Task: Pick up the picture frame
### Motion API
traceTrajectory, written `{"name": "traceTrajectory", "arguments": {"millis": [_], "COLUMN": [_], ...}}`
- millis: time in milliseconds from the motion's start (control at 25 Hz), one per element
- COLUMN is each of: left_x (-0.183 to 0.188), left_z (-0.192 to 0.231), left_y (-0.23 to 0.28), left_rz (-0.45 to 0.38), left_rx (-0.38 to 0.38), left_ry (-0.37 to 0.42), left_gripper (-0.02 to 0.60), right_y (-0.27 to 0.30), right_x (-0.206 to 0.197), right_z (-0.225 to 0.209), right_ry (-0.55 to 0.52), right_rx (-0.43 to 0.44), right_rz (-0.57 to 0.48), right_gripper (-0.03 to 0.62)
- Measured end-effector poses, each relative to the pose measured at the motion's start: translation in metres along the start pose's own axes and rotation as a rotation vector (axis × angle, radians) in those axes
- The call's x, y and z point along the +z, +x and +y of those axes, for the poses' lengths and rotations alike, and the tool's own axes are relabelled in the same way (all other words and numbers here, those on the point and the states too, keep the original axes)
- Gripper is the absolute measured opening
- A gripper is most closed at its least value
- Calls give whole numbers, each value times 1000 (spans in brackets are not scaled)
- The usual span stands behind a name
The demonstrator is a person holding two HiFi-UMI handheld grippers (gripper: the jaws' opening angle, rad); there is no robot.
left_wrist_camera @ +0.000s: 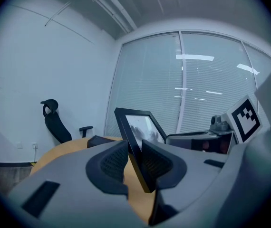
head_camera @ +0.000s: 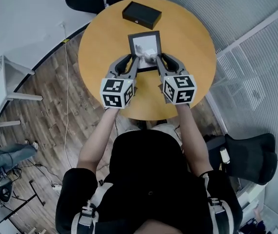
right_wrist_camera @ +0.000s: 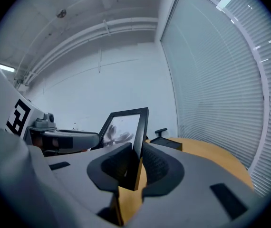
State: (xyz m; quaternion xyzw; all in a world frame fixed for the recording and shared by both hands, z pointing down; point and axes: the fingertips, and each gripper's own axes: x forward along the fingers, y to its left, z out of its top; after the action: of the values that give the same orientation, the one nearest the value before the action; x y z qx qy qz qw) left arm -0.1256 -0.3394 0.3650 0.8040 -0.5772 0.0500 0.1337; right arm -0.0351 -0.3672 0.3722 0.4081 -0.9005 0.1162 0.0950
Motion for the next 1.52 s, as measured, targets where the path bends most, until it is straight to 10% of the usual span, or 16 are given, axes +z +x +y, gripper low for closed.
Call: {"name": "traceTrajectory", "arguments": {"millis": [520, 1520], "left_x": [66, 57], "left_z": [-17, -17], "left_y": [-32, -34], "left_rz": [-138, -133], "left_rx": [-10, -1], "left_ry": [86, 90], "left_gripper": [97, 98], "right_y": [-30, -37], "right_x": [66, 62], "right_z": [19, 23], "right_ry": [-42, -71], "right_rx": [13, -18], "right_rz": [-142, -199], "right_gripper": [89, 86]}}
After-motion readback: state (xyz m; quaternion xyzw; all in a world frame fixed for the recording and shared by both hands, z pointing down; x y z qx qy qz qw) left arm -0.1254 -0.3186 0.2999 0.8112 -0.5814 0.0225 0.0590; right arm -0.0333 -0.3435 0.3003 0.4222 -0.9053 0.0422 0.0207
